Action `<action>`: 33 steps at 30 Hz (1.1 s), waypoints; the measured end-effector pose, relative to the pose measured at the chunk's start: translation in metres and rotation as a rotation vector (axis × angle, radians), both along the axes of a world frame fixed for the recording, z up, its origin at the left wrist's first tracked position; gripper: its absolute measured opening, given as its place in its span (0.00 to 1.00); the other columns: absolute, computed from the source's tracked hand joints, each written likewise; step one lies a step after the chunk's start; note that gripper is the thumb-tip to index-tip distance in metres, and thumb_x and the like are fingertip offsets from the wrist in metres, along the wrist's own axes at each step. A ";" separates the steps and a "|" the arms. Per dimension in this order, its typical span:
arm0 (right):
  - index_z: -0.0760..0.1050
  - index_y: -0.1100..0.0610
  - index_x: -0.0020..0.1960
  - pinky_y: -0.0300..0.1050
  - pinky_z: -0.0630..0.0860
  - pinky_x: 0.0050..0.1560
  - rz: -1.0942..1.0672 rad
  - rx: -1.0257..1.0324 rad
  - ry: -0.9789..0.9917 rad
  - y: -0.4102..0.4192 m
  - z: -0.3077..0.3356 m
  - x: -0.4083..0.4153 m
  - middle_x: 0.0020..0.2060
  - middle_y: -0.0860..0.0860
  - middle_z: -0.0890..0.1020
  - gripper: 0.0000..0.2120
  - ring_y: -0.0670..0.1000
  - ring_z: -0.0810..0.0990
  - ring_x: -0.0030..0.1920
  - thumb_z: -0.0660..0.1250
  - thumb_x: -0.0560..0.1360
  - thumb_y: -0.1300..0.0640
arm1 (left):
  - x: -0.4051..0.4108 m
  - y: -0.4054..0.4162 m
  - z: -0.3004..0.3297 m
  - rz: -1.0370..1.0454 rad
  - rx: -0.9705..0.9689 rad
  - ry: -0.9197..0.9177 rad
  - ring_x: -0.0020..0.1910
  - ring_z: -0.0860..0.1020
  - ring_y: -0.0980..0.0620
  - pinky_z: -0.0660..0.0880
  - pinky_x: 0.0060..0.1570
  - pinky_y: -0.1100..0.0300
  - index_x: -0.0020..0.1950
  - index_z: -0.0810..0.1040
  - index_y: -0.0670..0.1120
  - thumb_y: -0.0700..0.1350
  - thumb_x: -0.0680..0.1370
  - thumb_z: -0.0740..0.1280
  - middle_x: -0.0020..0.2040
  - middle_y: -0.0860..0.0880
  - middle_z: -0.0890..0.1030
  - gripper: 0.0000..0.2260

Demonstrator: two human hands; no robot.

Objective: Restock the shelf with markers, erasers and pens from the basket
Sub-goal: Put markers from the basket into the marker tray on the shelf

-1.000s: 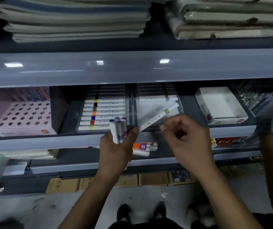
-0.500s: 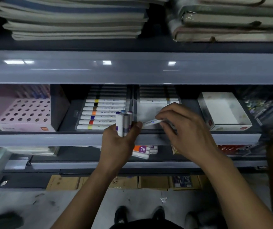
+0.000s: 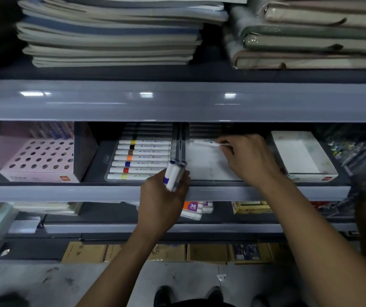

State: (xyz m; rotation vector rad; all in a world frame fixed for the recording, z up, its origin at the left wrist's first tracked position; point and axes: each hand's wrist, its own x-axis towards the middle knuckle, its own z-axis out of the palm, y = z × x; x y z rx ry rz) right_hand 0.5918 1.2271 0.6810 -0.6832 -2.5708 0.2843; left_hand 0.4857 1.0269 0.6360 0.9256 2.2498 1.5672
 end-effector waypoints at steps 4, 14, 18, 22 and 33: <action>0.84 0.49 0.62 0.55 0.82 0.53 -0.038 -0.008 -0.128 0.005 -0.003 -0.008 0.56 0.55 0.87 0.12 0.61 0.84 0.54 0.67 0.82 0.56 | 0.003 0.000 -0.005 0.008 -0.032 0.017 0.25 0.72 0.53 0.64 0.25 0.66 0.34 0.74 0.44 0.48 0.80 0.73 0.27 0.48 0.75 0.17; 0.87 0.49 0.50 0.51 0.80 0.40 -0.069 0.122 -0.074 -0.006 -0.004 -0.005 0.45 0.51 0.88 0.08 0.59 0.85 0.44 0.69 0.79 0.56 | 0.006 -0.003 -0.005 0.010 -0.045 0.007 0.26 0.75 0.56 0.66 0.26 0.69 0.34 0.73 0.50 0.49 0.80 0.73 0.26 0.54 0.75 0.17; 0.86 0.51 0.43 0.47 0.77 0.35 -0.074 0.147 -0.052 -0.012 -0.006 -0.010 0.39 0.50 0.86 0.09 0.56 0.83 0.39 0.69 0.76 0.62 | 0.008 -0.003 -0.004 0.013 -0.052 -0.008 0.28 0.76 0.59 0.67 0.27 0.71 0.35 0.74 0.51 0.49 0.80 0.73 0.27 0.54 0.74 0.16; 0.86 0.52 0.46 0.49 0.79 0.39 -0.101 0.143 -0.065 -0.016 -0.009 -0.013 0.43 0.49 0.86 0.10 0.56 0.83 0.43 0.66 0.77 0.61 | 0.008 -0.004 -0.003 0.007 -0.037 -0.016 0.26 0.75 0.58 0.67 0.27 0.70 0.34 0.73 0.50 0.48 0.80 0.73 0.25 0.55 0.74 0.16; 0.85 0.53 0.44 0.49 0.80 0.38 -0.171 0.156 -0.099 -0.014 -0.014 -0.011 0.43 0.48 0.86 0.10 0.56 0.82 0.45 0.70 0.72 0.66 | 0.005 -0.003 -0.004 0.014 -0.040 -0.019 0.28 0.77 0.55 0.68 0.27 0.69 0.36 0.77 0.45 0.47 0.80 0.74 0.28 0.52 0.77 0.14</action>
